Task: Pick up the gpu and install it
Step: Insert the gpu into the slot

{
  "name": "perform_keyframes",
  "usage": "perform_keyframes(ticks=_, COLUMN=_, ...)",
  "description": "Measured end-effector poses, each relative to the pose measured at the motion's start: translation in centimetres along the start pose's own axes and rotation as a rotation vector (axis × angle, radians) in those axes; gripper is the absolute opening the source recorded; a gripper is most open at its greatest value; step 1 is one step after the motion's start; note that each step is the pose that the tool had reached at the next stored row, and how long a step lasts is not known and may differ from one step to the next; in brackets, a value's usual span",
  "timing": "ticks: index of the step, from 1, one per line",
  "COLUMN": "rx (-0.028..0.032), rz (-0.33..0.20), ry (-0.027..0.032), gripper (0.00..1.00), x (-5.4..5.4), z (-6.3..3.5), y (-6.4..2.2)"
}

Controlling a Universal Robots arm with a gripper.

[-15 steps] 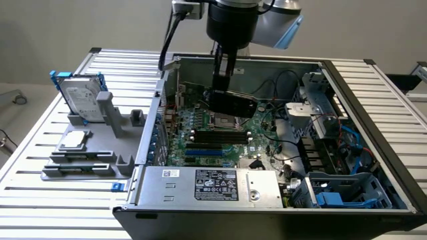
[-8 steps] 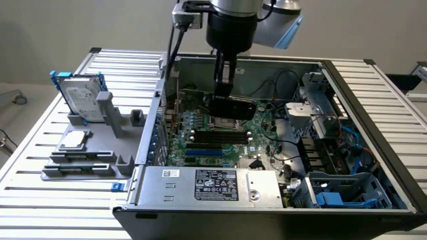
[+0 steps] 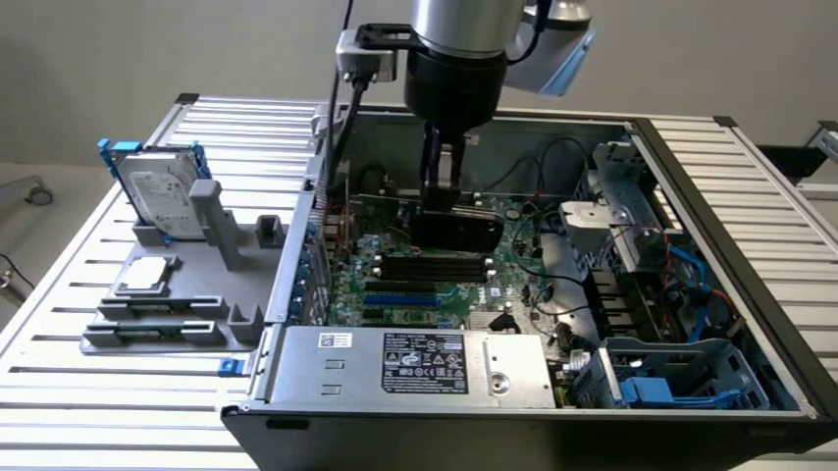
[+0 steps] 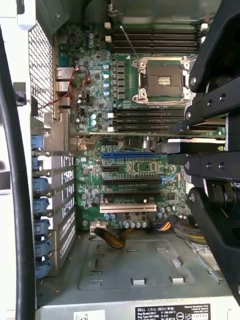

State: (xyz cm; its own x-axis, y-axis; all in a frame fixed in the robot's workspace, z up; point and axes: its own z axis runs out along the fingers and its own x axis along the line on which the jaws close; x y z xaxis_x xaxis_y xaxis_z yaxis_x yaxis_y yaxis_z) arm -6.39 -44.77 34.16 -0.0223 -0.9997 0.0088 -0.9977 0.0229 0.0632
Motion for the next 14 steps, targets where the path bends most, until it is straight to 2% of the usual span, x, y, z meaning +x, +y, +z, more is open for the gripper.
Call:
perform_keyframes(ticks=6, rx=0.0002, rz=-0.021, ry=-0.0012, gripper=0.26, x=0.8, z=0.74, y=0.05)
perform_keyframes(ticks=9, rx=0.0010, rz=-0.024, ry=-0.0010, gripper=0.26, x=0.9, z=1.33, y=0.87)
perform_keyframes(ticks=12, rx=0.0043, rz=-0.025, ry=-0.0009, gripper=0.26, x=0.9, z=1.91, y=2.01)
perform_keyframes(ticks=14, rx=0.0122, rz=-0.026, ry=-0.0011, gripper=0.26, x=0.9, z=2.17, y=2.32)
